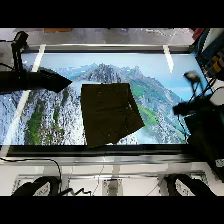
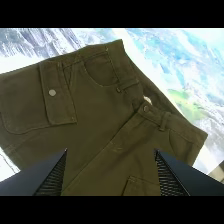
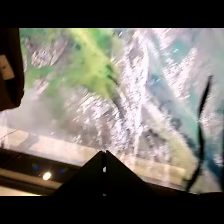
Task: Fold the clothes and pants, and hang the long-sleeved shirts on hangers.
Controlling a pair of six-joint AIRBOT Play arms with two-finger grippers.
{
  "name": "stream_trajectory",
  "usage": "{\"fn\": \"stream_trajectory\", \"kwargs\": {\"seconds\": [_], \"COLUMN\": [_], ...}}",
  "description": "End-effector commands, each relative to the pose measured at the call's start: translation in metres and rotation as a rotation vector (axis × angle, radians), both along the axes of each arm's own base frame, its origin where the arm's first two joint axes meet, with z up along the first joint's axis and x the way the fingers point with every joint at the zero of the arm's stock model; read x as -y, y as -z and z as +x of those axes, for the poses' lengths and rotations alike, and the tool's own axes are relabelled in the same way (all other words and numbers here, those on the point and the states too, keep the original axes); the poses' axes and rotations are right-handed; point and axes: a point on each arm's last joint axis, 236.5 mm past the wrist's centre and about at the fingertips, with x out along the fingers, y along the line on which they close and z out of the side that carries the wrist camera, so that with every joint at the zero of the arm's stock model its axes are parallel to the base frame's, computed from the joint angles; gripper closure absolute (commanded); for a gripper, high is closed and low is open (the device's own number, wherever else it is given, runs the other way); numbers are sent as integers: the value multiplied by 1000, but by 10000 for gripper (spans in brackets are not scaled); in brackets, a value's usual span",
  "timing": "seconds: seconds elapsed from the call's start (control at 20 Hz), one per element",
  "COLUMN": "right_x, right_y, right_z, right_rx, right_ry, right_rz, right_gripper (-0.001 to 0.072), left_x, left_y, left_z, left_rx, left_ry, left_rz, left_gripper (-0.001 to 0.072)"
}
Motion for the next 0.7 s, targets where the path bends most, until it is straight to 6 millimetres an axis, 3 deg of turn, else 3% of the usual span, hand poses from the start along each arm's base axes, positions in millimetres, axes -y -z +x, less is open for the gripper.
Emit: {"fn": "stream_trajectory", "kwargs": {"seconds": [0.0,0.05,0.1,0.3,0.55,0.65], "right_x": [-64,-75,-80,-86,-93,-98], "right_y": [58,64,71,103,125,124], "right_z": [-28,-22,-17,-8,20,30], "right_rx": [-102,-87,-83,-203,-293,-325], "right_ry": [10,58,107,224,171,118], "right_rz": [319,384,426,491,533,560], "right_gripper": [319,112,74,75,84,163], "left_x": [0,0,0,-1,-22,-38], "left_y": [0,1,3,15,45,61], "left_z": [0,1,2,9,18,22], "left_rx": [0,-3,-8,-38,-77,-94], "left_ry": [0,0,-1,-1,-32,-52], "left_rz": [-1,-1,1,1,117,199], "left_gripper": [86,86,87,87,87,87]}}
